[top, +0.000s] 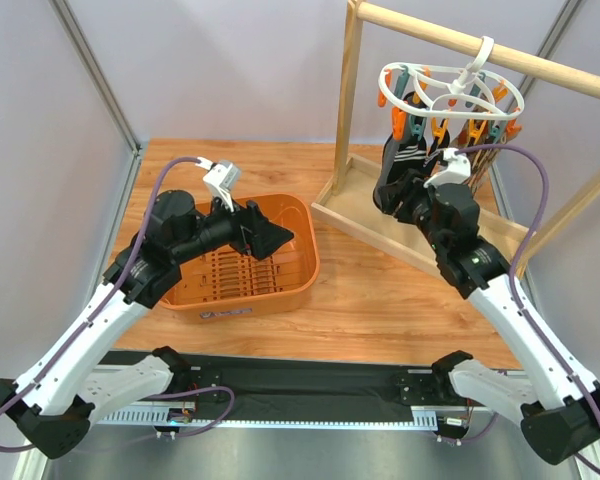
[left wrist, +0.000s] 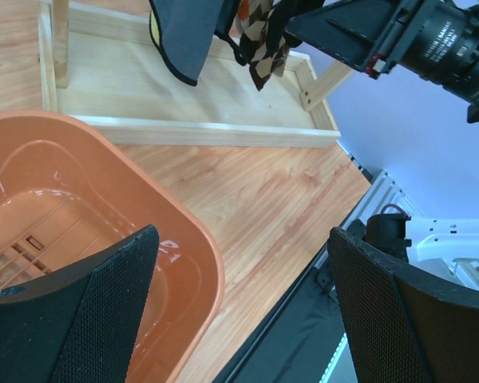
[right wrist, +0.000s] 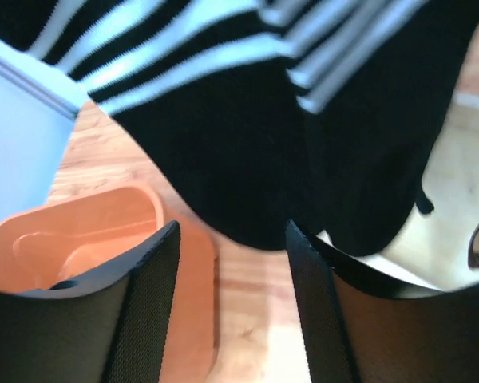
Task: Remove the socks clipped to the hanger
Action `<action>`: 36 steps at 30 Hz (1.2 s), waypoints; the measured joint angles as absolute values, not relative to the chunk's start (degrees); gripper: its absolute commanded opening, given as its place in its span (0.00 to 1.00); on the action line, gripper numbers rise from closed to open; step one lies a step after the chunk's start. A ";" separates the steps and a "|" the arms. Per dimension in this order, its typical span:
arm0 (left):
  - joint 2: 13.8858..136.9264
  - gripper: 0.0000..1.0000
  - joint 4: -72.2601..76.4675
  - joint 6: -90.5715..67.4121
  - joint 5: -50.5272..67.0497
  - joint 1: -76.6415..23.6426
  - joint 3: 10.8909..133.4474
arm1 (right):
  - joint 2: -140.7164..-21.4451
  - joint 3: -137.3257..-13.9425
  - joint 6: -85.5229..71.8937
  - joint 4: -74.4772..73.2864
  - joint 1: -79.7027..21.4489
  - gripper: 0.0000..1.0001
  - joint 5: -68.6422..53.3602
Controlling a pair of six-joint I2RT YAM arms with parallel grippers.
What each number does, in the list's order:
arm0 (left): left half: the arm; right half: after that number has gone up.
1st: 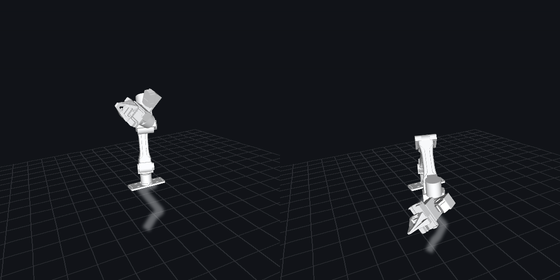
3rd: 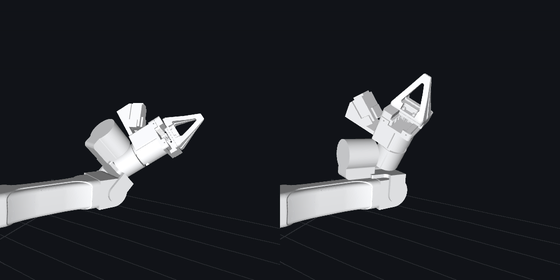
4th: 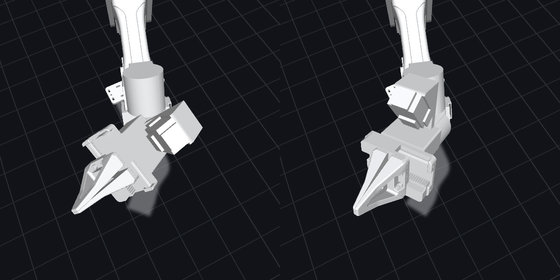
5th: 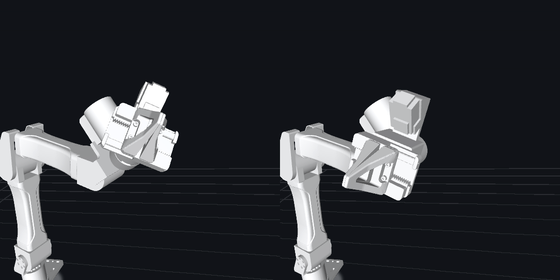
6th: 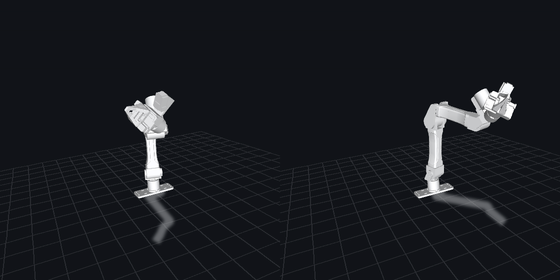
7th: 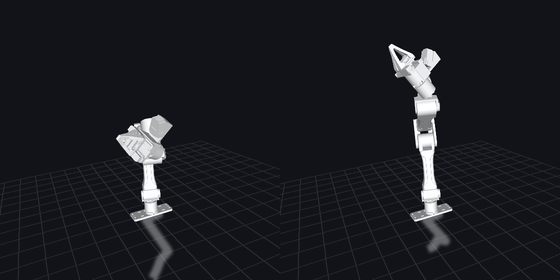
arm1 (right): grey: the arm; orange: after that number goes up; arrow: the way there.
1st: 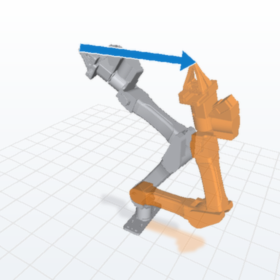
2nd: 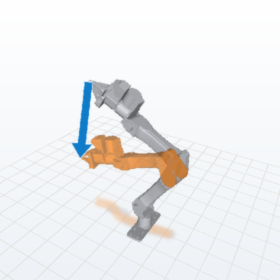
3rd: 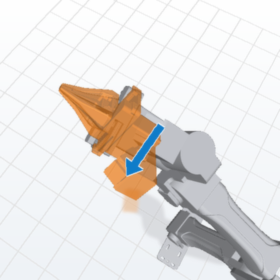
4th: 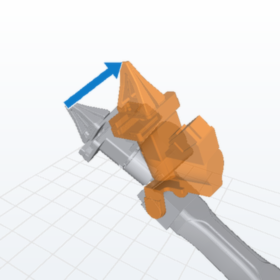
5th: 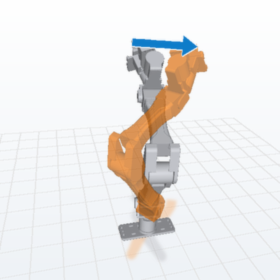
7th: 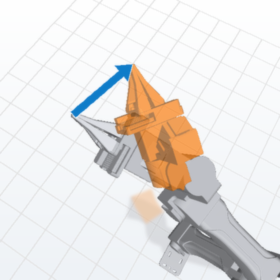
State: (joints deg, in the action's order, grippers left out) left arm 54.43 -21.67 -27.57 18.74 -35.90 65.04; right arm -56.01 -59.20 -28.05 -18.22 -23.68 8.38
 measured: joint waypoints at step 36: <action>76.97 0.80 3.01 -37.08 34.30 -36.16 68.25 | -46.09 -59.66 -21.65 -21.63 -29.61 0.00 1.10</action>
State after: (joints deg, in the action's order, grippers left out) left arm 76.97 3.01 -37.08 34.30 -36.16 68.25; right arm -46.09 -59.66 -21.65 -21.63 -29.61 1.10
